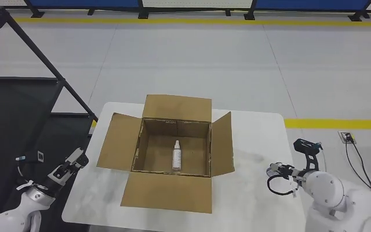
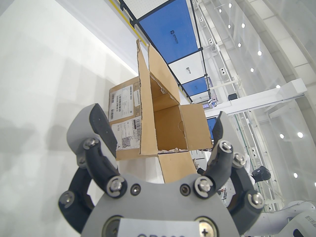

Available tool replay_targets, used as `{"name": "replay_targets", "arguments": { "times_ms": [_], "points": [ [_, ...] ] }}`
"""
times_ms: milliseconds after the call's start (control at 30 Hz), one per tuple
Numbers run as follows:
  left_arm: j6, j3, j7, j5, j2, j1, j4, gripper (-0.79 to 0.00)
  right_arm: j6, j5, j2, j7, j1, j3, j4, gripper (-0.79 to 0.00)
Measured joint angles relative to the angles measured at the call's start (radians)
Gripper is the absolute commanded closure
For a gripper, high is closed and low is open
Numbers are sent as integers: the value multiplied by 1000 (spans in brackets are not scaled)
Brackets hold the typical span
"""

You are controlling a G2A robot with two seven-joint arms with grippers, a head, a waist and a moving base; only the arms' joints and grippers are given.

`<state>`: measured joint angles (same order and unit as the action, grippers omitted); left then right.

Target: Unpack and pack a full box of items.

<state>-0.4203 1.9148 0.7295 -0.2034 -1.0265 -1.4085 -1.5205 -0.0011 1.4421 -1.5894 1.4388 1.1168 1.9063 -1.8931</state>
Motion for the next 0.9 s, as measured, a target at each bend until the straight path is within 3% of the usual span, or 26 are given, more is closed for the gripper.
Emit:
{"name": "replay_targets", "arguments": {
  "times_ms": [100,200,267,433,700,800,900],
  "points": [
    [0,0,0,0,0,0,0,-785,7,4,7,-25,-24,-3,65,-770],
    [0,0,0,0,0,0,0,-785,7,10,15,-37,-54,-6,130,-662],
    [0,0,0,0,0,0,0,-785,9,17,19,-42,-69,-9,165,-650],
    [0,0,0,0,0,0,0,-785,22,33,32,-52,-116,-11,259,-413],
    [0,0,0,0,0,0,0,-785,31,36,52,-68,-169,1,365,-197],
    [0,0,0,0,0,0,0,-785,30,23,59,-70,-168,6,354,-46],
    [0,0,0,0,0,0,0,-785,32,2,63,-72,-153,6,301,0]
  ]
}}
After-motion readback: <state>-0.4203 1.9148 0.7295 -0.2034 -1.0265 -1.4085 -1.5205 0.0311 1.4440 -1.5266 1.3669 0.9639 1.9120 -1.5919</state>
